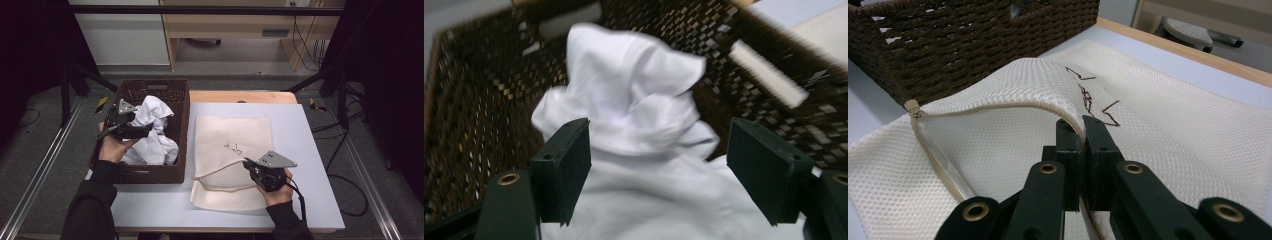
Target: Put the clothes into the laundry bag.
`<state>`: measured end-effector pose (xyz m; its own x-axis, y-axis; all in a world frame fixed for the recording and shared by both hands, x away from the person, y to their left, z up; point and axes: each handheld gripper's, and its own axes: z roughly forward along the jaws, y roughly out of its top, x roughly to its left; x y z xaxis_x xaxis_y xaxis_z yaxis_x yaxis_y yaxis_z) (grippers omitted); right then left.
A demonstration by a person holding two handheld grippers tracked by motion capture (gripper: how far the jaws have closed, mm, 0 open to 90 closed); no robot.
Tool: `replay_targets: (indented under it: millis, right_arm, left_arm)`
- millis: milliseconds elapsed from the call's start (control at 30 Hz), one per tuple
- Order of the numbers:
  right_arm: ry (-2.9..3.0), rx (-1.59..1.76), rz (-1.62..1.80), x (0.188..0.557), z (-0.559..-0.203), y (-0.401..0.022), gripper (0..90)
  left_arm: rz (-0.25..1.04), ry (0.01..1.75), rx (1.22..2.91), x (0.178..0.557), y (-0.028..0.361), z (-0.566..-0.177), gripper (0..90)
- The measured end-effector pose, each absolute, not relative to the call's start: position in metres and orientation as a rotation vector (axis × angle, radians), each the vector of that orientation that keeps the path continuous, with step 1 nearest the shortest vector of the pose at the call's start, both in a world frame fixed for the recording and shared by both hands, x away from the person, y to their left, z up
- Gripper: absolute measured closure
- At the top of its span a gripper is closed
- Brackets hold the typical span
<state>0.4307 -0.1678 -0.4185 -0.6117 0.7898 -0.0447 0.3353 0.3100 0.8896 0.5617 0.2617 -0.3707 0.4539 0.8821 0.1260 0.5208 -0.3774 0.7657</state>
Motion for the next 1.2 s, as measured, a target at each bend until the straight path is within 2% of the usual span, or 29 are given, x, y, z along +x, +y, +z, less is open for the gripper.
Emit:
replay_targets:
  millis: [133,200,367,533,667,800,1067,1200]
  right_arm:
    - [2.107,0.999,1.249,0.431,-0.419,-0.168,86.5]
    - [2.11,0.999,1.246,0.432,-0.42,-0.169,86.3]
    - [2.12,0.999,1.24,0.432,-0.421,-0.169,86.0]
    - [2.135,0.999,1.235,0.434,-0.423,-0.168,85.5]
    - [2.14,1.0,1.236,0.435,-0.423,-0.169,84.9]
    - [2.146,0.997,1.23,0.435,-0.424,-0.168,84.8]
    - [2.151,1.005,1.226,0.436,-0.425,-0.169,85.0]
    - [2.153,1.005,1.226,0.436,-0.425,-0.169,85.5]
  left_arm:
    - [0.68,1.235,2.076,0.574,0.269,-0.387,22.4]
    - [0.604,1.309,2.107,0.582,0.271,-0.398,16.8]
    - [0.556,1.338,2.152,0.589,0.272,-0.409,8.1]
    - [0.481,1.367,2.176,0.597,0.271,-0.421,6.2]
    - [0.476,1.354,2.227,0.598,0.267,-0.425,6.3]
    - [0.399,1.309,2.347,0.599,0.259,-0.434,7.7]
    - [0.368,1.326,2.408,0.598,0.251,-0.438,10.2]
    - [0.285,1.356,2.467,0.597,0.247,-0.435,25.6]
